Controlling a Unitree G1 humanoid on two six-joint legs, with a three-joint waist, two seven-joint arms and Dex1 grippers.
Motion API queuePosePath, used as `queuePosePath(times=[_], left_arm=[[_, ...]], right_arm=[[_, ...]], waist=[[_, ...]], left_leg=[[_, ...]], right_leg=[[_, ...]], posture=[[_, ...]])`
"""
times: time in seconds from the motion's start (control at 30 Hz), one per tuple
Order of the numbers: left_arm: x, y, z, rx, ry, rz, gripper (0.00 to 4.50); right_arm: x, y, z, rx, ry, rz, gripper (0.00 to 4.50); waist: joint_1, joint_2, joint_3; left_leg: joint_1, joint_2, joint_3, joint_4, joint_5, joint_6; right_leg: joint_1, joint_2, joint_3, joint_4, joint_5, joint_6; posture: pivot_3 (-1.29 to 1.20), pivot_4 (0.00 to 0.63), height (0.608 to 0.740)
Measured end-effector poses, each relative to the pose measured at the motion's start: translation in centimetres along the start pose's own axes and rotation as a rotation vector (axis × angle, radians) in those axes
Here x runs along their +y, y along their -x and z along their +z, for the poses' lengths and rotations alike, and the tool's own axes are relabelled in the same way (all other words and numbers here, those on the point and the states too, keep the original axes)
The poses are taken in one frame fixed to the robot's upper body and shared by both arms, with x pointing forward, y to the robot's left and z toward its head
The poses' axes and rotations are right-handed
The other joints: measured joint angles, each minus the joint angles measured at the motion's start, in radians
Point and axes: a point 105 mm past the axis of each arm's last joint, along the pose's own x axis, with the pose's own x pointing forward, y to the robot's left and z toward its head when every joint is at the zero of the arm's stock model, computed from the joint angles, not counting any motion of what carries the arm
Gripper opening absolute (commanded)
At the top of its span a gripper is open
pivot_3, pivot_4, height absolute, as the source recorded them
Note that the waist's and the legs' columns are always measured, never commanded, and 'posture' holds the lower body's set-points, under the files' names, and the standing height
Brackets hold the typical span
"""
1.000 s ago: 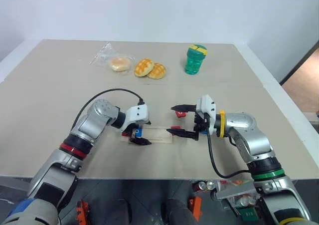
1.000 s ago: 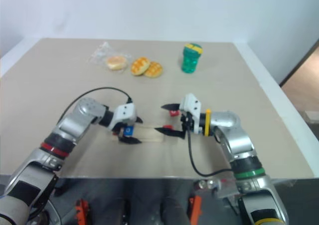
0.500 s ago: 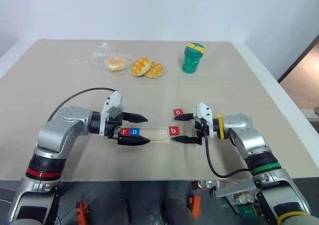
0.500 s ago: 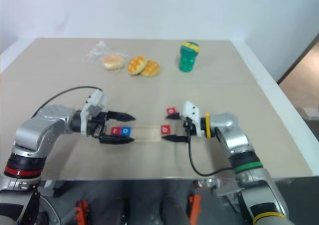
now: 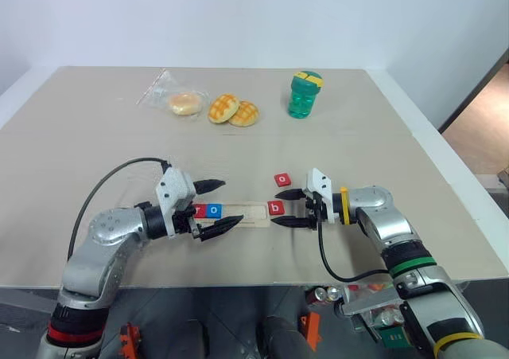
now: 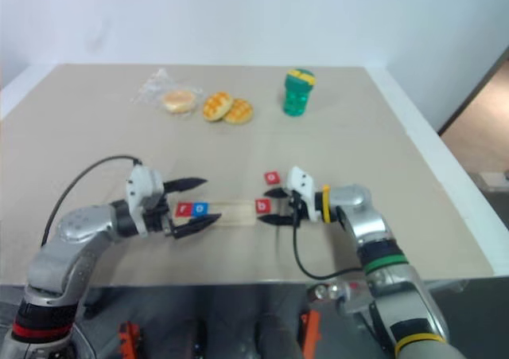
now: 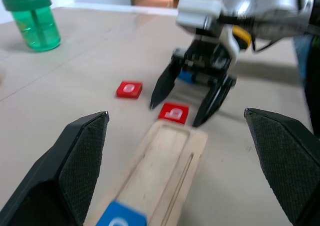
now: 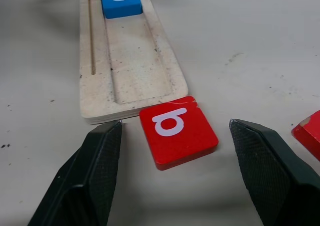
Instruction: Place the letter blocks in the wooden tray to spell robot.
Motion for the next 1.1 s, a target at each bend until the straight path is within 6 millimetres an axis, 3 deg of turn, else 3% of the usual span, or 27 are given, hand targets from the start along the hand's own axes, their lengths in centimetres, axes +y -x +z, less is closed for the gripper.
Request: queuePosePath(times=[0.47,1.1], left_arm=[[-0.5,-0.5,-1.2,0.012,-0.041,0.031,4.5],[-0.3,-0.3,-1.8,0.03,-0.022,0.057,4.5]], right_arm=[[-0.6,0.6,-0.1,-0.015,-0.095,-0.047,3.12],[0.3,0.8,-0.3,-0.036,-0.111,-0.101,3.12]], waist=[[0.001,0.0,0.0],[0.001,0.0,0.0]], left_leg=[[0.0,0.0,0.001,0.0,0.0,0.0],[0.0,0.0,0.001,-0.001,0.0,0.0]], right_leg=[[0.0,0.0,0.0,0.0,0.0,0.001],[0.0,0.0,0.0,0.0,-0.001,0.001]], posture=[[0.0,0.15,0.74],[0.0,0.15,0.74]])
